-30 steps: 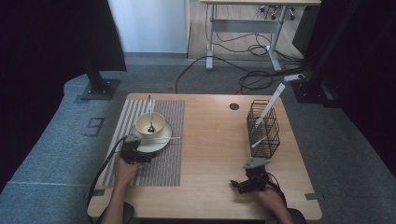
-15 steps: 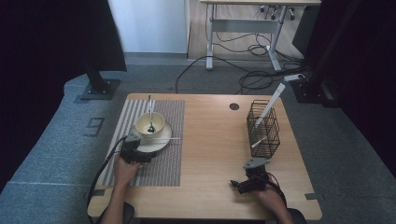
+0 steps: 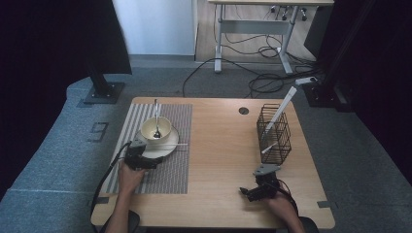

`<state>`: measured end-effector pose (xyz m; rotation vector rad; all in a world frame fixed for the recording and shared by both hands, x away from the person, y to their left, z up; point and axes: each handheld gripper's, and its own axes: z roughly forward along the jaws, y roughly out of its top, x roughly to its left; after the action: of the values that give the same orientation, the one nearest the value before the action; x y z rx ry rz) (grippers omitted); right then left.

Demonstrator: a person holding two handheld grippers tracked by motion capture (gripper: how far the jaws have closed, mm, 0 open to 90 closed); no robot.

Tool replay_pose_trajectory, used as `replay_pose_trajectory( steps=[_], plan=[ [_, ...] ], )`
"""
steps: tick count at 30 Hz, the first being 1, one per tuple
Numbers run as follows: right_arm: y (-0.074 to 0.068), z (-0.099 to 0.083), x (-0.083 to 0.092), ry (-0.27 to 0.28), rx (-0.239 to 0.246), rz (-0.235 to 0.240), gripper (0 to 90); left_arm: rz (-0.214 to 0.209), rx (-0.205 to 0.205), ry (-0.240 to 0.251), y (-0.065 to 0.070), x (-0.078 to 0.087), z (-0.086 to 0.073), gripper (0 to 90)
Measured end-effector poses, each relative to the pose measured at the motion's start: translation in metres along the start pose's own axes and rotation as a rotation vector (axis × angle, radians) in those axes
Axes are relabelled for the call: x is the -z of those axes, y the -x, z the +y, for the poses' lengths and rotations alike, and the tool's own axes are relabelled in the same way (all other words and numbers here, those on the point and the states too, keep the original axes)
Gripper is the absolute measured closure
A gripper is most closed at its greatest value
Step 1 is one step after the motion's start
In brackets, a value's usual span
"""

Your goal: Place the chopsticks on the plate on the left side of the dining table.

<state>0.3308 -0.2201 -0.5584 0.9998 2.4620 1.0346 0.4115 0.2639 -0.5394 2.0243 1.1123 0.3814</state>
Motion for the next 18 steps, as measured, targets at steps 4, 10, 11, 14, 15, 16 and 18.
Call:
replay_pose_trajectory(
  steps=[4, 10, 11, 14, 15, 16, 18],
  plan=[
    [0.0, 0.0, 0.0, 0.001, -0.001, -0.001, 0.0, -0.016, 0.001, 0.018, 0.003, 0.002, 0.001, 0.0],
    [0.0, 0.0, 0.0, 0.0, 0.0, 0.0, 0.0, -0.041, -0.009, 0.037, 0.009, 0.007, 0.001, 0.0],
    [0.0, 0.0, 0.0, 0.0, 0.0, 0.0, 0.0, -0.045, -0.012, 0.042, 0.01, 0.008, 0.001, 0.0],
    [0.0, 0.0, 0.0, 0.0, 0.0, 0.0, 0.0, -0.053, -0.025, 0.045, 0.014, 0.011, 0.002, 0.0],
    [0.0, 0.0, 0.0, 0.0, 0.0, 0.0, 0.0, -0.057, -0.028, 0.047, 0.015, 0.012, 0.003, 0.0],
    [0.0, 0.0, 0.0, 0.0, 0.0, 0.0, 0.0, -0.06, -0.033, 0.049, 0.016, 0.012, 0.003, 0.0],
    [0.0, 0.0, 0.0, 0.0, 0.0, 0.0, 0.0, -0.068, -0.039, 0.057, 0.018, 0.013, 0.004, 0.0]
  ],
)
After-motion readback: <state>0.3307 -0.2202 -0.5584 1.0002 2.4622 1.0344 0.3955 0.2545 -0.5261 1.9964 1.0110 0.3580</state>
